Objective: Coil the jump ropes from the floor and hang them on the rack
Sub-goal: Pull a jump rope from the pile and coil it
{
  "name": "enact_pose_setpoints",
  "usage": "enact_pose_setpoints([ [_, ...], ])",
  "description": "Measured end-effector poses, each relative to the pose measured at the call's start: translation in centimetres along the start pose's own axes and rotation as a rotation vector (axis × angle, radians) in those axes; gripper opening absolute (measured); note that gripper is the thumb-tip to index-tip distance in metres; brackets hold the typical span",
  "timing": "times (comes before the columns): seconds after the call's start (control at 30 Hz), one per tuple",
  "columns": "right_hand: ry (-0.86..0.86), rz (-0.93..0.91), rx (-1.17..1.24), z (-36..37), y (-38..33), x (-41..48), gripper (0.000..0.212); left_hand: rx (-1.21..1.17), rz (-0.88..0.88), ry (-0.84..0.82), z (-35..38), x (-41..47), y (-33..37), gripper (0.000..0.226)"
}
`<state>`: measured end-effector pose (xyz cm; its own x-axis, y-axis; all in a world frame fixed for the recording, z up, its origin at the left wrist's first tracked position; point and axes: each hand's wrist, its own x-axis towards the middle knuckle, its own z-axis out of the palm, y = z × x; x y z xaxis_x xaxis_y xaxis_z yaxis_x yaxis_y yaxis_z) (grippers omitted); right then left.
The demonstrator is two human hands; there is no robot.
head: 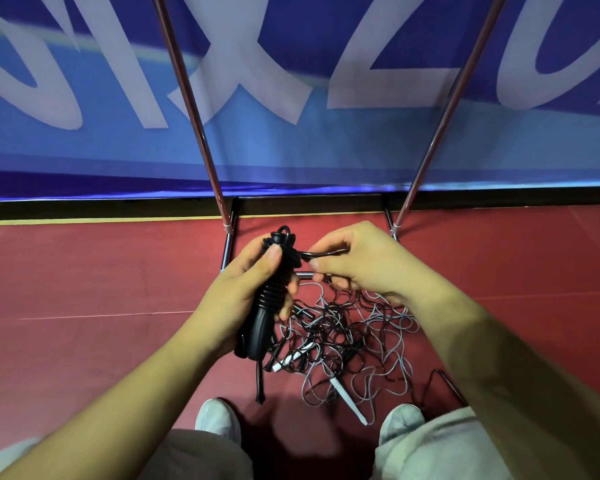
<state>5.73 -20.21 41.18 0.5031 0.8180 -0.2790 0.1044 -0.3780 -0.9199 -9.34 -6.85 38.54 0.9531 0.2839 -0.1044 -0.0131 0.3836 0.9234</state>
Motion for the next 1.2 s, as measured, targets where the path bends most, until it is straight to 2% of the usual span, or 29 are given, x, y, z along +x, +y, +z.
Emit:
enact_pose_setpoints([
  [0.1,0.042,-0.030,0.012,-0.3,0.0,0.0,0.024,-0.016,-0.027,0.047,-0.2,0.2,0.2,0.034],
  [0.2,0.057,-0.088,0.168,-0.6,-0.2,0.1,0.027,-0.035,-0.065,0.060,-0.3,0.2,0.2,0.038],
  [0.3,-0.007,-0.140,0.337,-0.8,-0.7,-0.1,0.022,-0.106,-0.099,0.059,-0.4,0.2,0.4,0.037],
  [0.4,-0.035,-0.183,0.330,-0.6,-1.1,-0.4,0.023,-0.201,-0.135,0.044,-0.8,0.3,0.5,0.040],
  [0.57,0.152,-0.208,0.149,-0.5,-1.0,-0.1,0.027,-0.304,-0.218,0.019,-0.7,0.3,0.6,0.039],
  [0.67,0.259,-0.197,0.193,-0.1,-1.0,0.1,0.021,-0.327,-0.267,-0.007,-0.5,0.3,0.5,0.042],
  [0.73,0.230,-0.181,0.340,0.4,-1.4,0.1,0.023,-0.350,-0.293,-0.037,-0.5,0.3,0.4,0.043],
  [0.83,0.094,-0.124,0.645,0.9,-1.8,-0.1,0.029,-0.374,-0.317,-0.062,-0.6,0.4,0.4,0.045],
  [1.0,-0.006,-0.067,0.995,0.9,-2.2,0.2,0.040,-0.411,-0.321,-0.073,-0.9,0.6,0.3,0.049],
  [1.07,-0.047,-0.103,1.028,0.9,-2.1,0.2,0.037,-0.414,-0.323,-0.082,-1.0,0.7,0.3,0.052],
  [1.2,-0.012,-0.145,0.880,1.0,-2.0,0.0,0.025,-0.397,-0.334,-0.077,-1.0,0.7,0.4,0.049],
])
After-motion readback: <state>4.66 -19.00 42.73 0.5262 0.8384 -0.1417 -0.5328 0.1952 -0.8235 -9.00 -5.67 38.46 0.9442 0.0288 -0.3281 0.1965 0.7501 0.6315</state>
